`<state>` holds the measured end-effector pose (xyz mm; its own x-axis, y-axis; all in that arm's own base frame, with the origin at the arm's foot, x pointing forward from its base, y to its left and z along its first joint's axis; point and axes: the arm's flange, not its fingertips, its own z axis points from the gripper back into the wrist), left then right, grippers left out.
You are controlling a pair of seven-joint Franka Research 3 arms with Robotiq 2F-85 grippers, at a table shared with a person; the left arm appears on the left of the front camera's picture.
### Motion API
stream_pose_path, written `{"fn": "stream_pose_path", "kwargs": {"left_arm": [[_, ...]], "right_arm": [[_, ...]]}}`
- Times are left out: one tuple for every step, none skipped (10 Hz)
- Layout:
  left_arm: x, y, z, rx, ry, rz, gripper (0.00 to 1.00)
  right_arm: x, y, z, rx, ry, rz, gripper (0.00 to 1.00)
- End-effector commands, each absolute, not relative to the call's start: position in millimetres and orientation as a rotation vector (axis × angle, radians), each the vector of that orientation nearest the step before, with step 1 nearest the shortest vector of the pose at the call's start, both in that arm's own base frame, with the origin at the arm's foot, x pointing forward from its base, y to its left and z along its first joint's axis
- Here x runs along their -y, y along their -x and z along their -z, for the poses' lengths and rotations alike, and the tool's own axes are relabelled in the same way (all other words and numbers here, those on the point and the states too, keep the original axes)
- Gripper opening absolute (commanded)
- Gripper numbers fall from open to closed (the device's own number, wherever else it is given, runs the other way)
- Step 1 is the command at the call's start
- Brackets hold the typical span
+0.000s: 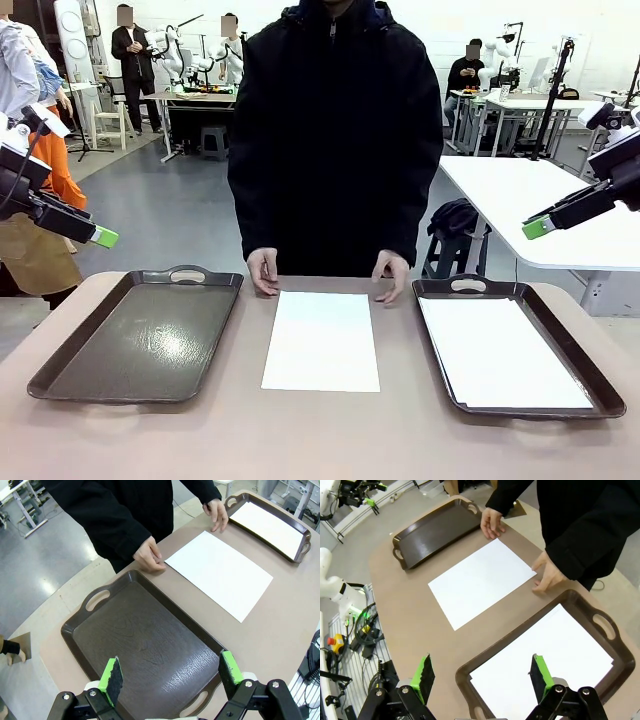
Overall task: Sort the A4 documents.
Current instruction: Receive the A4 Paper.
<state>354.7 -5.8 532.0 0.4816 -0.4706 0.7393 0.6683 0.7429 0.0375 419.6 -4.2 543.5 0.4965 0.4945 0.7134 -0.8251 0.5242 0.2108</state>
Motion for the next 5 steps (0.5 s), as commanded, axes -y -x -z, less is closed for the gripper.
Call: {"fn": "stream_pose_path", "kwargs": {"left_arm": [[4.6,-355.4,-530.8,0.810,0.277,0.704,1.00],[4.6,-355.4,-530.8,0.810,0.277,0.704,1.00],[4.6,-355.4,-530.8,0.810,0.277,0.704,1.00],[4.6,-355.4,-530.8,0.810,0.277,0.704,1.00],[4.6,-355.4,-530.8,0.810,0.277,0.704,1.00]], "right_arm": [[5.4,-419.0,-543.6,0.647,-0.598,-0.867,1.00],[5.4,-419.0,-543.6,0.647,-0.598,-0.867,1.00],[5.4,-419.0,-543.6,0.647,-0.598,-0.867,1.00],[5.4,-419.0,-543.6,0.647,-0.598,-0.867,1.00],[5.4,-419.0,-543.6,0.647,-0.598,-0.867,1.00]]}}
